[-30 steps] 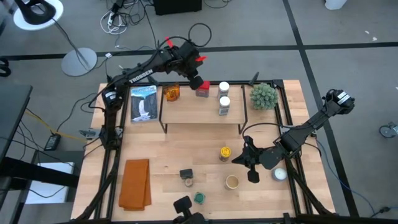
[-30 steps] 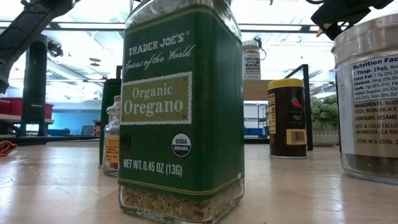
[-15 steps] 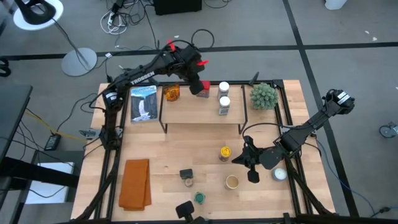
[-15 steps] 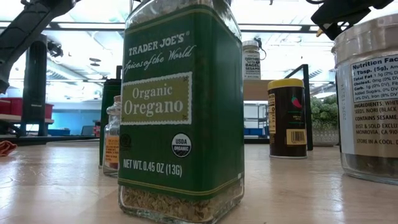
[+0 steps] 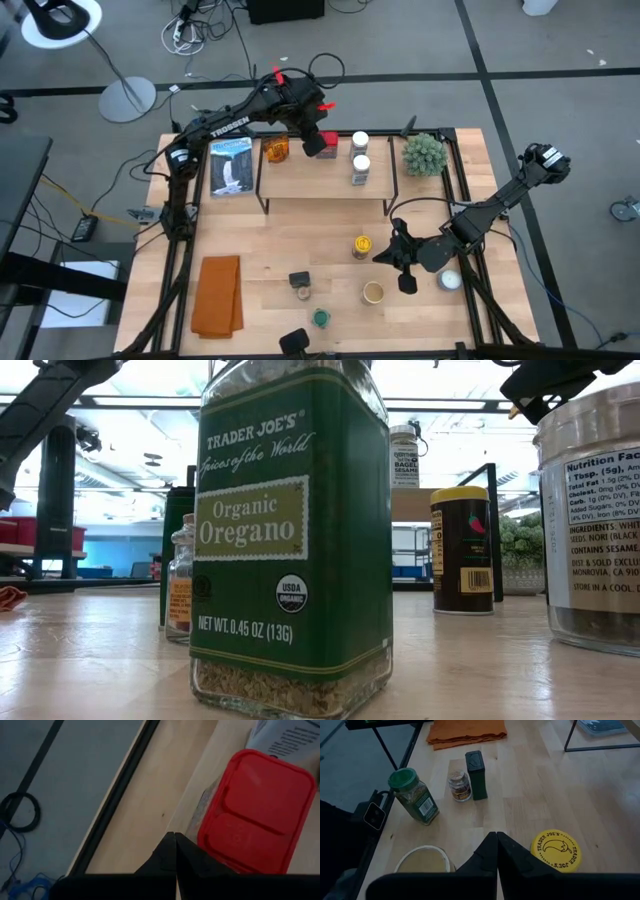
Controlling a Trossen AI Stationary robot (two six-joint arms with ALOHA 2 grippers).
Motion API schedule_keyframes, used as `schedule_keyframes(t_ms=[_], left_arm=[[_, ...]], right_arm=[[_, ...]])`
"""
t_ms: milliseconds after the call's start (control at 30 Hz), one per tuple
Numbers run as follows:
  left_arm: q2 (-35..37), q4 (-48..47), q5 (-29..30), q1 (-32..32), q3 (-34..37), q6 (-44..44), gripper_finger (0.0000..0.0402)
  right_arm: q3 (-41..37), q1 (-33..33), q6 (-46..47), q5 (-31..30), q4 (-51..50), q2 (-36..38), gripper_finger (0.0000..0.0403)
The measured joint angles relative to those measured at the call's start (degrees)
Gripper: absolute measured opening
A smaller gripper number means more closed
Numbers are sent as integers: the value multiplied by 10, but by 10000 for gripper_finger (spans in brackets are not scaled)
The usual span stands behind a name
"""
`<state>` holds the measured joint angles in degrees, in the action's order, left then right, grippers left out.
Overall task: Shelf spices
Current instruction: Put the red seasoning can on the shelf, then put the black seasoning can on the shelf
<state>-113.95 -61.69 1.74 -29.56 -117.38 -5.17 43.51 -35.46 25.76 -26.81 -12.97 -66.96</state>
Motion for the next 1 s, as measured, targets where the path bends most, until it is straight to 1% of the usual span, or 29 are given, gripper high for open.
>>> schedule_keyframes(t_ms=[133,300,333,467,567,600,667,767,867,1000], left_arm=[[0,0,40,-1,0,-5,0],[0,5,48,-2,-28,-16,0],[0,4,52,-1,-40,-22,0],[0,-33,104,6,-110,-34,0],[0,-72,102,12,-177,-27,0],[8,-69,93,16,-178,-20,0],[44,-50,77,26,-149,0,0],[84,-47,53,53,-136,29,0],[115,-43,52,102,-122,42,0],[150,-2,49,198,-74,53,0]], right_arm=[[0,0,0,0,0,0,2],[0,0,0,0,0,0,2],[0,0,0,0,0,0,2],[0,0,1,0,0,0,1],[0,0,1,0,0,0,2],[0,0,1,0,0,0,2],[0,0,2,0,1,0,2],[0,0,2,0,2,0,1],[0,0,12,0,4,0,2],[0,0,15,0,4,0,1]])
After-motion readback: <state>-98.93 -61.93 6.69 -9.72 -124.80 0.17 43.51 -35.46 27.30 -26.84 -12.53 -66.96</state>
